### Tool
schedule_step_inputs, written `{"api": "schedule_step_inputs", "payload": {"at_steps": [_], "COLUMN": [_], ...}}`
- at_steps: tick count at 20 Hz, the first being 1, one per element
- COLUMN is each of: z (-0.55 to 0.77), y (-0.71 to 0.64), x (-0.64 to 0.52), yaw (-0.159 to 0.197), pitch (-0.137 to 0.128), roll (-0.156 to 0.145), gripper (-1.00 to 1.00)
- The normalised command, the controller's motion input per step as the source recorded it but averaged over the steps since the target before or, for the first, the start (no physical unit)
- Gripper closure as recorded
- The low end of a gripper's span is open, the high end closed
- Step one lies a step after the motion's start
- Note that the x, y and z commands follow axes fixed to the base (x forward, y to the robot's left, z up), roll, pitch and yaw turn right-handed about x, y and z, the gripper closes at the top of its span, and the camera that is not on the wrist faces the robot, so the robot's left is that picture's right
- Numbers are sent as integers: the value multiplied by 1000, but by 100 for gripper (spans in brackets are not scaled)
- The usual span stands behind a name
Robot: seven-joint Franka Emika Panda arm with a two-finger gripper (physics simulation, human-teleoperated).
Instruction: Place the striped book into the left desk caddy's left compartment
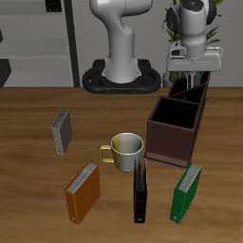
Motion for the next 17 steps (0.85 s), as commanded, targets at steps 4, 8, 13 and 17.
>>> {"api": "schedule_step_inputs", "payload": {"at_steps": [4,8,13,17], "z": [-94,42,82,213], "y": [-94,-74,-206,-462], "x": [11,-14,62,172], "yaw": [-24,32,-6,10], "pitch": [47,-38,-10,-27], "roll": [-21,-1,-26,-62], "gripper": [-100,-100,-100,-100]}}
